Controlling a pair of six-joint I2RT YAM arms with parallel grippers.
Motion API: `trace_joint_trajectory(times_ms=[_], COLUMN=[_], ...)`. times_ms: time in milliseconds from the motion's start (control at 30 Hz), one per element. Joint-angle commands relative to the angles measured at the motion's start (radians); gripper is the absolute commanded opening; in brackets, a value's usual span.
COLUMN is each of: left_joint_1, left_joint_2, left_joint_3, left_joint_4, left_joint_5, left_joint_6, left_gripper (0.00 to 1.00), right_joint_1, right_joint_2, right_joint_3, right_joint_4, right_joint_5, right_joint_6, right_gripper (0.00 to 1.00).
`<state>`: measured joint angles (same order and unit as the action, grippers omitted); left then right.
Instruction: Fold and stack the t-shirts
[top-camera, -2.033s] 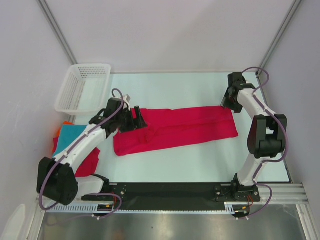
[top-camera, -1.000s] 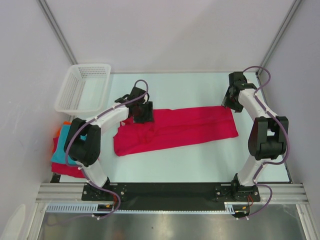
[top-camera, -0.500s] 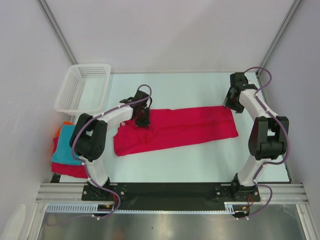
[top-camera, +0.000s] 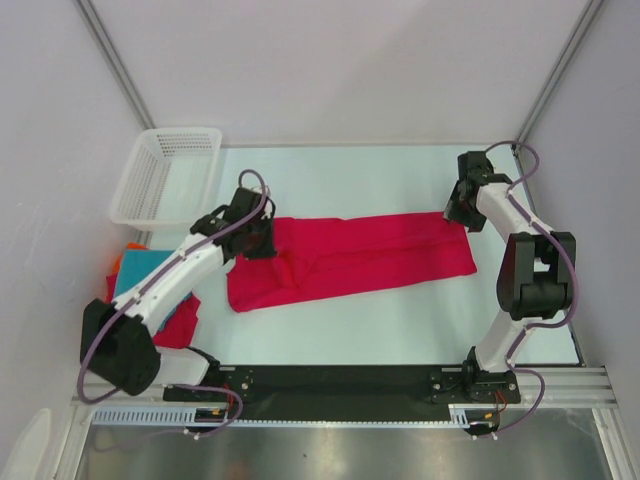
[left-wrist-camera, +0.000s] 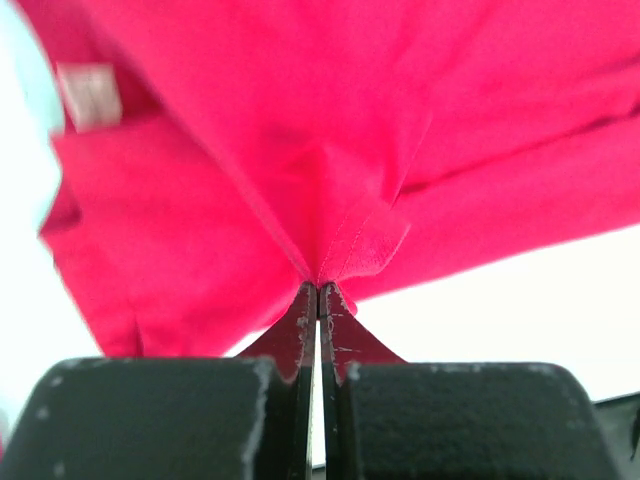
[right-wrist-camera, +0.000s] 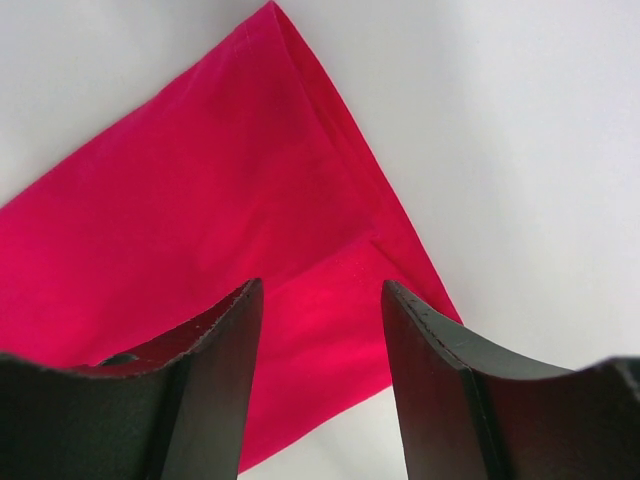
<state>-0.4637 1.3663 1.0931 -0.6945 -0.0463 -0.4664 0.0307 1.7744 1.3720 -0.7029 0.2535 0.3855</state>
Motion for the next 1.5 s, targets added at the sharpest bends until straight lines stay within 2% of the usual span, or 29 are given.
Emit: trace_joint_trajectory(times_ms=[0,200,267,300,367,400,500,567,767,867,1000,1200,1467], left_joint_1=[-0.006,-0.004,-0.006,-0.006,-0.006,-0.004,-0.006,-0.006,-0.006,-0.006,0.005,0.118,0.214], left_joint_2=[-0.131,-0.311,-0.355,-0.368,-0.395,-0.401,-0.395,-0.365,-0.297,-0.213,-0.015,0.143,0.149], left_joint_3=[-0.119,-0.246,-0.272,-0.279,-0.292,-0.295,-0.289,-0.268,-0.200,-0.154,-0.081,-0.067,-0.137], left_joint_4=[-0.066,-0.135,-0.157,-0.175,-0.186,-0.191,-0.189,-0.186,-0.148,-0.093,-0.040,0.012,0.033], left_joint_5=[0.003,-0.030,-0.047,-0.067,-0.081,-0.087,-0.101,-0.099,-0.121,-0.129,-0.141,-0.081,-0.121], left_joint_6=[-0.061,-0.119,-0.136,-0.153,-0.167,-0.170,-0.175,-0.167,-0.134,-0.104,-0.071,-0.095,-0.182], left_gripper=[0.00,0.00,0.05,0.21,0.40,0.60,0.92,0.99,1.00,1.00,0.99,1.00,1.00], right_joint_1=[0.001,0.015,0.020,0.028,0.037,0.038,0.052,0.060,0.064,0.064,0.064,0.075,0.172], right_joint_2=[-0.059,-0.070,-0.064,-0.063,-0.056,-0.056,-0.053,-0.055,-0.069,-0.075,-0.084,-0.127,-0.184], right_joint_3=[-0.019,-0.042,-0.034,-0.031,-0.022,-0.019,-0.007,0.001,0.009,0.009,0.016,0.003,-0.054], right_joint_4=[0.028,0.037,0.034,0.034,0.026,0.025,0.016,0.008,-0.009,-0.013,-0.030,-0.049,-0.030], right_joint_5=[-0.013,-0.028,-0.030,-0.033,-0.031,-0.033,-0.036,-0.033,-0.022,-0.019,-0.016,-0.039,-0.109], right_joint_6=[-0.019,-0.020,-0.017,-0.019,-0.016,-0.013,-0.008,-0.011,-0.008,-0.005,0.001,0.007,0.035], right_gripper=[0.56,0.56,0.56,0.56,0.56,0.56,0.56,0.56,0.56,0.56,0.56,0.56,0.56])
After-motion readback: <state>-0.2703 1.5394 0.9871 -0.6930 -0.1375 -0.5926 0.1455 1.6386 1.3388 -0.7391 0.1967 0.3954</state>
